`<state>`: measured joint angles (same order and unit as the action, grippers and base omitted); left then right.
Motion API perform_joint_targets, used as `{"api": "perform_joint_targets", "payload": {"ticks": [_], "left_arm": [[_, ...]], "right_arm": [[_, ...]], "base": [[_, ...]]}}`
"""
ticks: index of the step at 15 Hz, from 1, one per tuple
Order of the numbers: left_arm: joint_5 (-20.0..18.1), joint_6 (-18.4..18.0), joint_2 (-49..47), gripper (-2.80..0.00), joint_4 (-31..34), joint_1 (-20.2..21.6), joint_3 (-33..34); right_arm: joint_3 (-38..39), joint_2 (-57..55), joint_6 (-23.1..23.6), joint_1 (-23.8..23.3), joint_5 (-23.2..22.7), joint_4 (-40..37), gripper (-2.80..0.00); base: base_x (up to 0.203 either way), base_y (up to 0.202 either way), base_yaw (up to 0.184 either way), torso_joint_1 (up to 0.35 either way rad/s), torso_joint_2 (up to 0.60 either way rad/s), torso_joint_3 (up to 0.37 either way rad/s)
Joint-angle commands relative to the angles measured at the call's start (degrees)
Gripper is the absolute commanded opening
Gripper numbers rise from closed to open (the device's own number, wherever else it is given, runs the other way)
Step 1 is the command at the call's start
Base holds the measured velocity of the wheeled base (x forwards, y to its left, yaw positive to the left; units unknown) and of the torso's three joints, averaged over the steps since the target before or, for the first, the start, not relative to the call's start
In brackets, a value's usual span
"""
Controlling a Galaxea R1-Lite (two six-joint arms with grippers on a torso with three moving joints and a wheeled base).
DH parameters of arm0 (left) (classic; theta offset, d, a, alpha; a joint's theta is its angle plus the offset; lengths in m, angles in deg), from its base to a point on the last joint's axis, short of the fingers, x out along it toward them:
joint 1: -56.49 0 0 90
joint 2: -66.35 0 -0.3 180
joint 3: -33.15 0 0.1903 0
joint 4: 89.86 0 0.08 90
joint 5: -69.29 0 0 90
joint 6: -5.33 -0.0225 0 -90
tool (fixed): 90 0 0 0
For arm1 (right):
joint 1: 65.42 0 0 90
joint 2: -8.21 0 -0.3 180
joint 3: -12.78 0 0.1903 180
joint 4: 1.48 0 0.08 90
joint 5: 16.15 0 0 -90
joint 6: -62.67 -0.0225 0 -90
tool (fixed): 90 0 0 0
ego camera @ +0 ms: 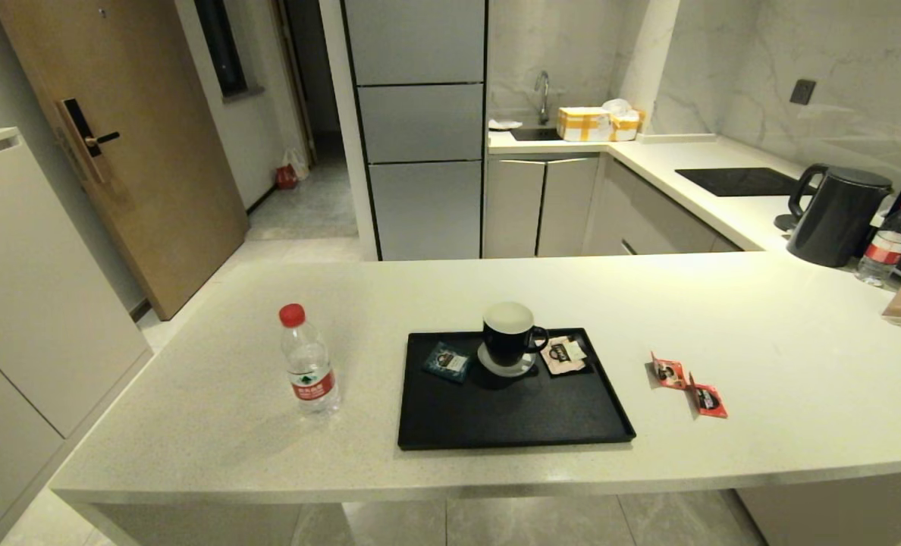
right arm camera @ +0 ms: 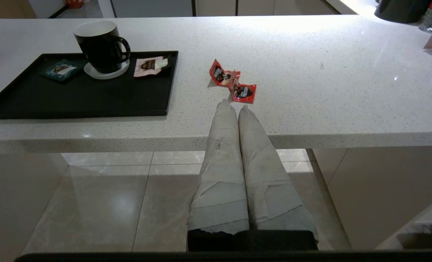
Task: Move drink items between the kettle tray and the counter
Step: Return the bottled water to its original position
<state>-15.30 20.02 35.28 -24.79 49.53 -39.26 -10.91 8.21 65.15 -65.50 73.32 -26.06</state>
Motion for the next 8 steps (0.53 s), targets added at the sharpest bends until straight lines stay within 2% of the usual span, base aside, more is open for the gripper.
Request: {"api": "perform_joint_targets", "payload": {"ticks": [1, 5, 7, 8], "left_arm": [[-1.4, -0.1, 9.9, -2.80, 8.2, 3.6, -1.6], [-4.6, -1.5, 26.1, -2.80, 14.6, 5.9, 2.4], [-4.9, -2.2, 31.3, -2.80, 14.9, 6.2, 5.4], [-5.0, -2.5, 31.3, -2.80, 12.9, 6.3, 7.8]], "right_arm": [[0.1, 0.0, 0.1, -0.1, -0.1, 0.0, -2.80], [0.0, 0.0, 0.0, 0.0, -0.1, 0.0, -2.80], [0.0, 0.0, 0.0, -0.1, 0.0, 0.0, -2.80], [0.0, 0.0, 0.0, -0.1, -0.1, 0.0, -2.80]], "base": [[0.000, 0.000, 0.000, 0.000, 0.00, 0.000], [0.000, 0.000, 0.000, 0.000, 0.00, 0.000], [0.000, 0.000, 0.000, 0.000, 0.00, 0.000], [0.000, 0.000, 0.000, 0.000, 0.00, 0.000]]}}
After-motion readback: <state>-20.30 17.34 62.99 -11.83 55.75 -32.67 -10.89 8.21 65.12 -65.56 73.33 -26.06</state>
